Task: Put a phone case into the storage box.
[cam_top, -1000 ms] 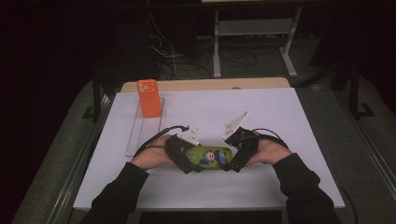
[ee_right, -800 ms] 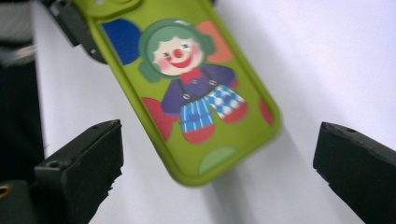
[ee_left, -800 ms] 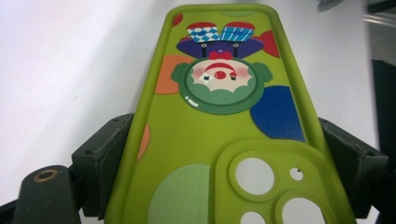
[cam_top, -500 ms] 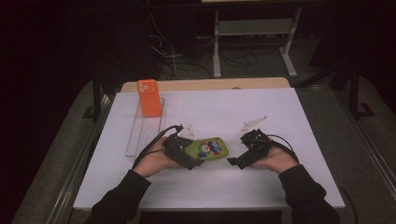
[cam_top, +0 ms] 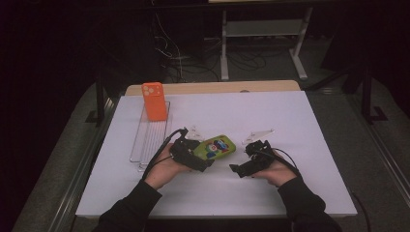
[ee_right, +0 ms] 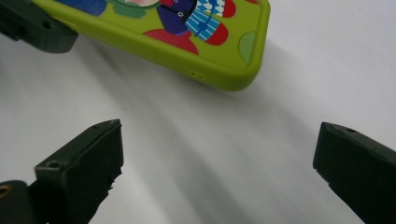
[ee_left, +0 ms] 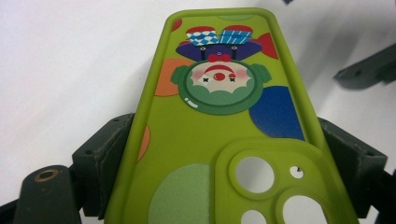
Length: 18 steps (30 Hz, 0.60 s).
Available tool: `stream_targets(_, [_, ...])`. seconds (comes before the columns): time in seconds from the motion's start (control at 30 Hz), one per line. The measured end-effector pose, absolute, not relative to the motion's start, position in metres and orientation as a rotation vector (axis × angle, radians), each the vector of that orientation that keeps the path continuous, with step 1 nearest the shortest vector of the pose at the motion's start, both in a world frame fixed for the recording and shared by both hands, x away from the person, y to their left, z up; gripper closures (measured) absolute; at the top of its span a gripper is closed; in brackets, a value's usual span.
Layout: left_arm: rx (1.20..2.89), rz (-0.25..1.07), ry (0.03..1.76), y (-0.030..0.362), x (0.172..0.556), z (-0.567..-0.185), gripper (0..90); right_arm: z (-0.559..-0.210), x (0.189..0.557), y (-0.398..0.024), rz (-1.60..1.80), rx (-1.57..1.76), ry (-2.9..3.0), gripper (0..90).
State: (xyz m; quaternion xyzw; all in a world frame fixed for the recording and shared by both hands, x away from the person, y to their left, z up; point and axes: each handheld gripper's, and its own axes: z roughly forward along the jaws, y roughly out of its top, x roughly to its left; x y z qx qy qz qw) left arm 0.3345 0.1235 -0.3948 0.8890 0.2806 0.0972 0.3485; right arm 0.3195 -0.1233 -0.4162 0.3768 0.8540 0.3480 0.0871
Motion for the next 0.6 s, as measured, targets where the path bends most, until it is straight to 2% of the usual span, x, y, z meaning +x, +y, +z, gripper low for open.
stream_targets(0.27, [2.287, 0.257, 0.739, 0.1227, 0.3342, -0.3955, 15.0, -0.4220, 0.3222, -0.1177, 1.102, 1.186, 2.488, 0.9])
stream_targets(0.6, [2.289, 0.238, 0.738, 0.1223, 0.3347, -0.3969, 15.0, -0.4224, 0.3215, -0.1161, 1.073, 1.098, 2.459, 0.8])
